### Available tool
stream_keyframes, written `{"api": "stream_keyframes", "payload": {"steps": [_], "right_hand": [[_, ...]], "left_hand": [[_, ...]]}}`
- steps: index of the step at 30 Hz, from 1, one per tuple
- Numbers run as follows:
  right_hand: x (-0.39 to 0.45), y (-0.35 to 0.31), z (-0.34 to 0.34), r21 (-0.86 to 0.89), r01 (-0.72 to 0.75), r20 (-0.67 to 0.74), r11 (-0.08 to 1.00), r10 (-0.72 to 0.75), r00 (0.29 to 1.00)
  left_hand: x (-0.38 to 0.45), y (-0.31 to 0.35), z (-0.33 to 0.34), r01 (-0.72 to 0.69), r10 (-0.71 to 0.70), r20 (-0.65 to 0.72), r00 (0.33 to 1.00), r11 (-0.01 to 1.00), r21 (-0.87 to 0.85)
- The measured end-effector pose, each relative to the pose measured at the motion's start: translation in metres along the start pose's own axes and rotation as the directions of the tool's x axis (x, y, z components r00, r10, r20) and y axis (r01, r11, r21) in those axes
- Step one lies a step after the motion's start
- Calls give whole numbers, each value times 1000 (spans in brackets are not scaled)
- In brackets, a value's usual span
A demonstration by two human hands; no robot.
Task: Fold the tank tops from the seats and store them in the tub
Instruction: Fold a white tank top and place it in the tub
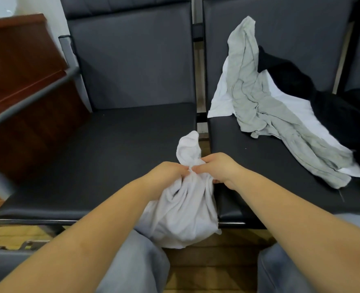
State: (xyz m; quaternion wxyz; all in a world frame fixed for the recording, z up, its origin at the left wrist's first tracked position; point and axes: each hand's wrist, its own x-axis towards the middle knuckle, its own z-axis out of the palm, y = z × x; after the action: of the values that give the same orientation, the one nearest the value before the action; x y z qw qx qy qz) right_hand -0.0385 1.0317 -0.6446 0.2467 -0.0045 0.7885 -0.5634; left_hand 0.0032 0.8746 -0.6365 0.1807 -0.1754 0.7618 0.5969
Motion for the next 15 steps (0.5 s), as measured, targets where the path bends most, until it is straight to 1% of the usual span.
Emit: {"api": "stream_keyframes", "payload": {"steps": [2,3,5,7,9,10,12,14,15], "right_hand": [[-8,-4,5,61,39,17,997,-40,999],[-11,-6,9,72,78,35,994,-81,996],[-23,-11,23,19,166,132,986,-167,977],[-35,-16,36,-6,216,225,976,-209,952],[-41,-17,40,-11,241,230,970,-232,945],[-43,-17,39,-19,263,226,965,-252,941],[-47,-18,34,3,284,168,959,-280,945],[-52,-20,30,85,272,-6,958,-273,962],[-51,-19,28,115,247,-89,962,-238,967]], "left_hand": [[-2,3,-3,77,-76,13,997,962,-261],[-2,5,-5,95,-91,26,995,936,-340],[-2,6,-13,141,-119,83,989,921,-364],[-7,7,-21,201,-162,148,976,931,-303],[-12,8,-25,200,-159,156,975,933,-299],[-14,9,-25,176,-145,120,982,933,-314],[-18,11,-26,110,-104,35,994,921,-374],[-19,12,-31,37,-51,-16,999,888,-459],[-20,14,-34,5,-24,-31,999,867,-498]]}}
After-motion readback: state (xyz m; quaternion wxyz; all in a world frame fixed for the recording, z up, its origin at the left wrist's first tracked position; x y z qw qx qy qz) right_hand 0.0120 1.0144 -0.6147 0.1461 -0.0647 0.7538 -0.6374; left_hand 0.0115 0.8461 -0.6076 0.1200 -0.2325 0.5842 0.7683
